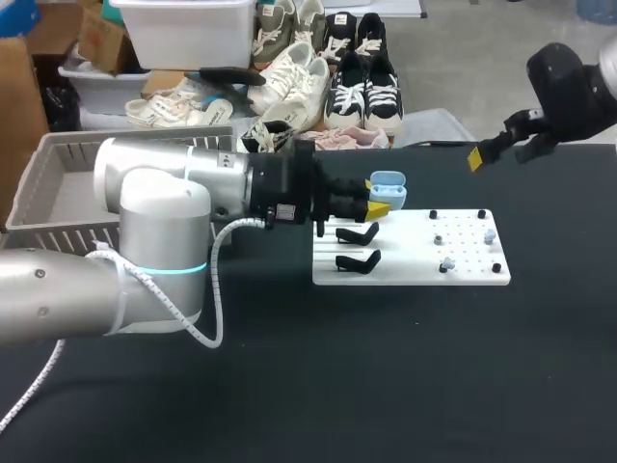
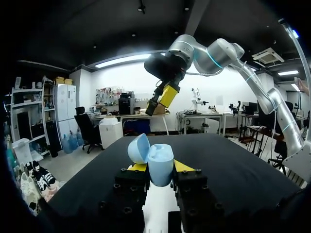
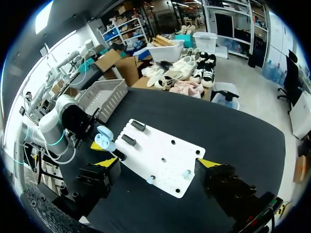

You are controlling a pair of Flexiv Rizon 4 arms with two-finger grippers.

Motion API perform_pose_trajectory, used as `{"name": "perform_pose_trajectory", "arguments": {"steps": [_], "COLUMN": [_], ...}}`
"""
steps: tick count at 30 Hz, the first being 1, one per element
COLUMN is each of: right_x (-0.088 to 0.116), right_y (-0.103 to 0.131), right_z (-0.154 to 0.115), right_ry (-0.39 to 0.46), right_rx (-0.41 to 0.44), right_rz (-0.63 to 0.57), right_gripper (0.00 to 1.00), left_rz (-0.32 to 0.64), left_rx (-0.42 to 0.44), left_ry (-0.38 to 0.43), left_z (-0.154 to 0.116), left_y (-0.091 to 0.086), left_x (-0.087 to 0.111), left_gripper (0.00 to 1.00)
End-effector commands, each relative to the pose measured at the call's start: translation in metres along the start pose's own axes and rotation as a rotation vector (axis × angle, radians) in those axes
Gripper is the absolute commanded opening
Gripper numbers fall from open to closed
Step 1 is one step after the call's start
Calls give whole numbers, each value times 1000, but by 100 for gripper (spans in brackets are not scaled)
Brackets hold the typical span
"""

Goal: Pick up each earbud case from the left stands, insert the matching earbuds, close the lid, and place the case in the box.

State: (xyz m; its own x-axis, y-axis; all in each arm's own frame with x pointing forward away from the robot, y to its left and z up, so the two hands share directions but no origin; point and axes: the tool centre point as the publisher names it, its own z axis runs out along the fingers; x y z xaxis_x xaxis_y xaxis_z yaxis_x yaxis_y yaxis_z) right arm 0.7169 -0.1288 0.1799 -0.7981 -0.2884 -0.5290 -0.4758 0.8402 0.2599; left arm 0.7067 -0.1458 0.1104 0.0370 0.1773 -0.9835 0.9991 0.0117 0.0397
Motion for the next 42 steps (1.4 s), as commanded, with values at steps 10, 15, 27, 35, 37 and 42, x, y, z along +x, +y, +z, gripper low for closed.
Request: {"name": "perform_pose_trajectory", "arguments": {"steps": [10, 15, 27, 35, 37, 42], "right_x": [2, 11, 30, 45, 49, 60], "right_y": [-7, -14, -32, -45, -50, -59], "right_z": [1, 1, 2, -3, -4, -5], "right_ry": [50, 115, 236, 293, 290, 304], "right_rx": [41, 109, 216, 315, 312, 331], "right_rz": [-19, -25, -101, -86, -91, -99], "right_gripper": [100, 100, 100, 100, 100, 100], "left_rz": [2, 2, 2, 2, 2, 2], "left_rx": [-3, -3, -3, -3, -3, -3], "left_ry": [8, 8, 8, 8, 8, 8], "left_z": [2, 2, 2, 2, 2, 2], "left_y": [-2, -2, -2, -2, -2, -2], "left_x": [0, 0, 0, 0, 0, 0], "left_gripper": [0, 0, 0, 0, 0, 0]}}
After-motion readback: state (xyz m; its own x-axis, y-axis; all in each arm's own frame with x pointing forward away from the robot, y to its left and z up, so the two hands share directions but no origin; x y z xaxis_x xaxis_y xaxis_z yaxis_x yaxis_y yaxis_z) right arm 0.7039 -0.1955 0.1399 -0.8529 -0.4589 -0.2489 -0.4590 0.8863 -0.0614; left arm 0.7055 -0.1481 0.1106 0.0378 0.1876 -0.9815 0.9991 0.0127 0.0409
